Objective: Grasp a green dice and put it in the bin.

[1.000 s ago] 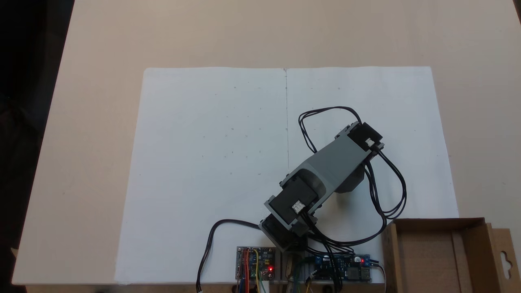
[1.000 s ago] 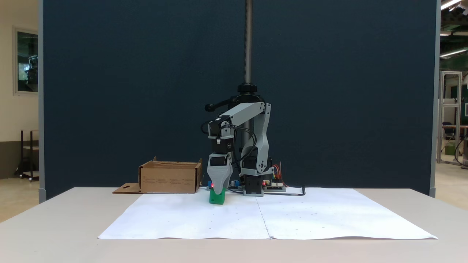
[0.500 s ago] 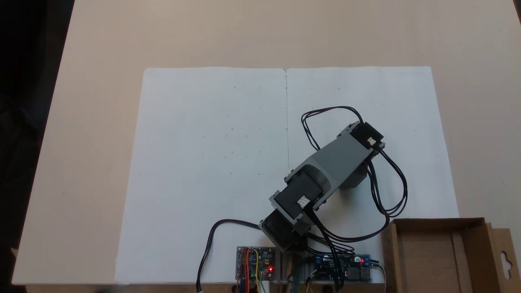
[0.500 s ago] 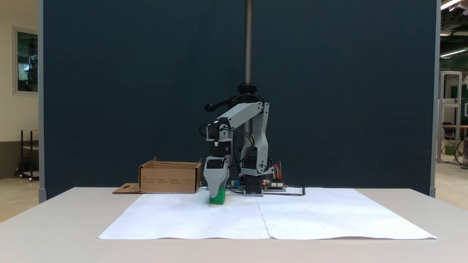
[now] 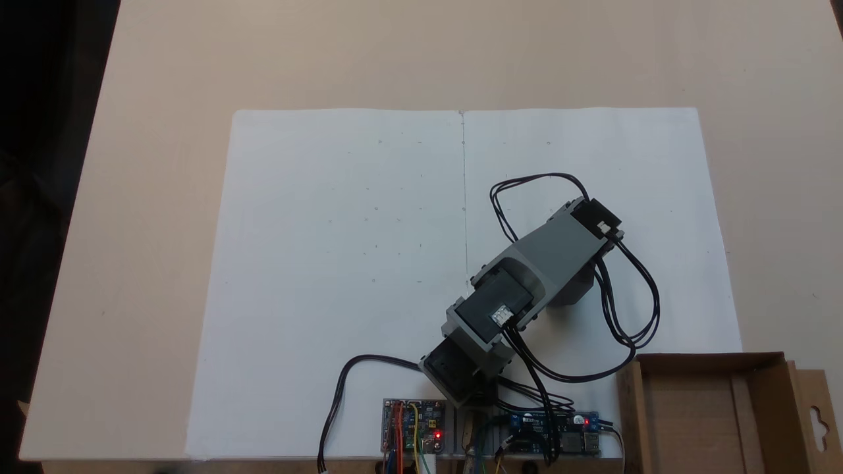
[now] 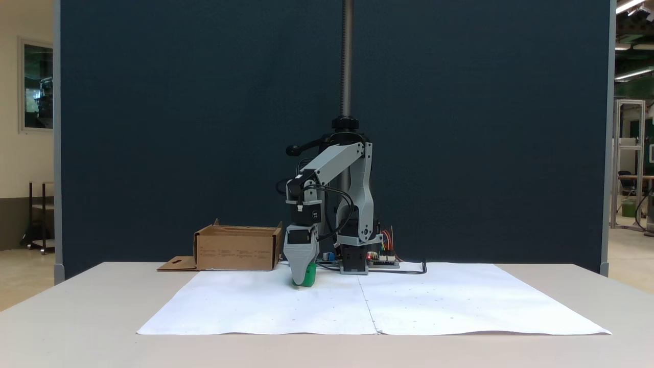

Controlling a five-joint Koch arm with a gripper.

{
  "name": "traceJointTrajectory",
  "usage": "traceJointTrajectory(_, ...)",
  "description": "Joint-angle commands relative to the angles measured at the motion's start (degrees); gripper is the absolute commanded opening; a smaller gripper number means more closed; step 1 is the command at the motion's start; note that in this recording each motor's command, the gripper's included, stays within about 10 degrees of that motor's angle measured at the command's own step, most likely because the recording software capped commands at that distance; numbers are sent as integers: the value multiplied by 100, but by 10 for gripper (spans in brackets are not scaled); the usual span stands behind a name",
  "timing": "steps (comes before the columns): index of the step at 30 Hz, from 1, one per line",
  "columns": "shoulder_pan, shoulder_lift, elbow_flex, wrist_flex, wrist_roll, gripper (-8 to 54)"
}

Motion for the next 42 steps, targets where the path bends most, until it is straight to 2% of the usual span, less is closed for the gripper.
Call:
traceJointTrajectory(1, 62, 105, 62, -229, 281, 364)
traceJointTrajectory(13, 62, 114, 193, -738, 281, 121)
traceJointTrajectory(18, 62, 299, 193, -940, 308, 121)
traceJointTrajectory(23, 70, 756, -79, -1652, 1116, 121)
traceJointTrajectory(32, 861, 905, -2417, -1626, 2479, 121)
traceJointTrajectory(42, 2839, 396, -4148, -1635, 2672, 121)
